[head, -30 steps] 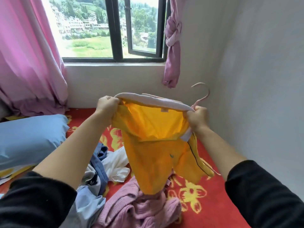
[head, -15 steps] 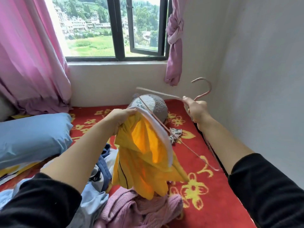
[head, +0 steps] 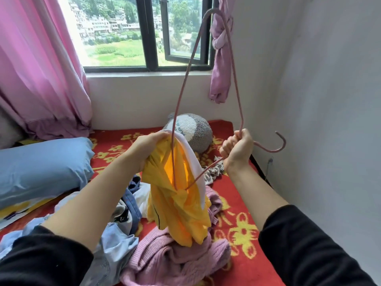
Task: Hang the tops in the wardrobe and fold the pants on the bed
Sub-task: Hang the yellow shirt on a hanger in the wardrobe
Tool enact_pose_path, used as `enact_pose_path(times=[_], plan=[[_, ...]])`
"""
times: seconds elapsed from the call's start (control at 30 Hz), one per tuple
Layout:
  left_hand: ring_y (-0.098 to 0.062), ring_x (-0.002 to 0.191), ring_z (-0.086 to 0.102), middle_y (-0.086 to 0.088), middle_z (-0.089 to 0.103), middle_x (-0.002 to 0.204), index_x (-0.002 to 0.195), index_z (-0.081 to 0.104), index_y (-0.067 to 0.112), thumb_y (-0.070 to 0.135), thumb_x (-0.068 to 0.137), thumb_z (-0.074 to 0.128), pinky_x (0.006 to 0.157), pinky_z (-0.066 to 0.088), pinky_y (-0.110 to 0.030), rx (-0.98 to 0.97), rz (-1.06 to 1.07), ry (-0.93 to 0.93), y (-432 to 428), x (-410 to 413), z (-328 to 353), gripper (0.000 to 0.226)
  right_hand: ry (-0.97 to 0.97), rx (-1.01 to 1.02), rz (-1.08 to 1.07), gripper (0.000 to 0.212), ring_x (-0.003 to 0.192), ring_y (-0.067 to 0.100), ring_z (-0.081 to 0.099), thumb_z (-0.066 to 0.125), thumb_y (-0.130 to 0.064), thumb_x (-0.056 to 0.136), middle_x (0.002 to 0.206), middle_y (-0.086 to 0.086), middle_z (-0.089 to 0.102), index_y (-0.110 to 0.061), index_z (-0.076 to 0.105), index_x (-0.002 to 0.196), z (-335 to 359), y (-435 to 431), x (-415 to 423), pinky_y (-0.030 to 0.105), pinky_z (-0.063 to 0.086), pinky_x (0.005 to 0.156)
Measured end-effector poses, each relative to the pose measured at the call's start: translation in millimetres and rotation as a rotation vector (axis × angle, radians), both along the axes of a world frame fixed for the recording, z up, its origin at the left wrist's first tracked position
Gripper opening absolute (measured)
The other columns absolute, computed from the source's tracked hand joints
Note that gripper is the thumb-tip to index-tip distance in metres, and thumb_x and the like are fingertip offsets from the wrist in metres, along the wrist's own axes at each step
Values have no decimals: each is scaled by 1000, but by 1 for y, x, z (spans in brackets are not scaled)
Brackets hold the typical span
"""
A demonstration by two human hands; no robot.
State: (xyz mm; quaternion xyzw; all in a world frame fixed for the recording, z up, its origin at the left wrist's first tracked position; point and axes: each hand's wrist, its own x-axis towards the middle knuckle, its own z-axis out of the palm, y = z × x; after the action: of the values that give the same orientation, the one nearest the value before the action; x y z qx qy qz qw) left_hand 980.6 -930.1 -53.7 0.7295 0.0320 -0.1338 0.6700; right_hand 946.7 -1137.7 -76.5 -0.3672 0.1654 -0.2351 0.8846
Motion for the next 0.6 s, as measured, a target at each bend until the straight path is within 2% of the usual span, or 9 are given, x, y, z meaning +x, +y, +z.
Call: enact_pose_path(times=[0.07,0.13,0.2,0.3,0.37,0.47,0.53,0.6], plan=[[-30,92,63,-16,67,106,105,72,20,31,86,59,90,52,-46,-95,-114,-14,9,-1,10,26,29,-38,-22,33,34,10,14,35,-13,87,41,-7,18,-21,26,56,-15,6,2,15,15,36],[-23,75,62,-12,66,88,97,72,18,30,83,57,75,53,-39,-147,-194,-32,16,-2,21,24,48,-91,-16,34,34,10,14,35,-12,86,40,-6,19,-20,28,54,-28,11,3,15,15,36],[-18,61,61,-8,65,72,81,74,14,27,75,60,62,54,-31,-149,-169,-11,21,-2,29,20,55,-189,-7,36,33,10,15,37,-12,84,38,-6,21,-21,31,50,-35,13,4,16,15,37],[-15,46,54,-4,59,57,62,72,12,14,65,62,48,48,-22,0,29,-102,34,2,27,10,48,-485,5,34,36,13,18,43,-18,72,37,-5,24,-23,32,41,-35,9,8,20,18,40],[-12,39,41,-1,47,49,62,63,8,14,55,60,41,35,-18,168,143,-215,44,6,23,10,48,-710,-15,32,39,14,21,47,-21,70,38,-5,26,-20,32,41,-31,4,11,26,20,43],[-8,36,34,1,40,48,67,64,6,6,65,57,35,25,-14,246,185,-355,63,11,10,8,66,-979,-46,41,42,14,23,49,-25,73,37,-9,25,-20,30,37,-25,-7,15,37,23,46],[-8,34,43,4,48,43,63,72,16,9,66,55,35,32,-14,290,192,-405,76,11,1,18,72,-1112,-50,42,39,11,23,48,-26,74,34,-11,25,-18,33,35,-21,-16,18,35,24,45],[-16,44,55,-1,58,47,69,76,18,11,69,55,43,47,-19,353,207,-401,83,14,-9,22,82,-1207,-42,42,36,10,24,47,-27,74,32,-10,27,-18,33,35,-18,-23,21,32,26,43]])
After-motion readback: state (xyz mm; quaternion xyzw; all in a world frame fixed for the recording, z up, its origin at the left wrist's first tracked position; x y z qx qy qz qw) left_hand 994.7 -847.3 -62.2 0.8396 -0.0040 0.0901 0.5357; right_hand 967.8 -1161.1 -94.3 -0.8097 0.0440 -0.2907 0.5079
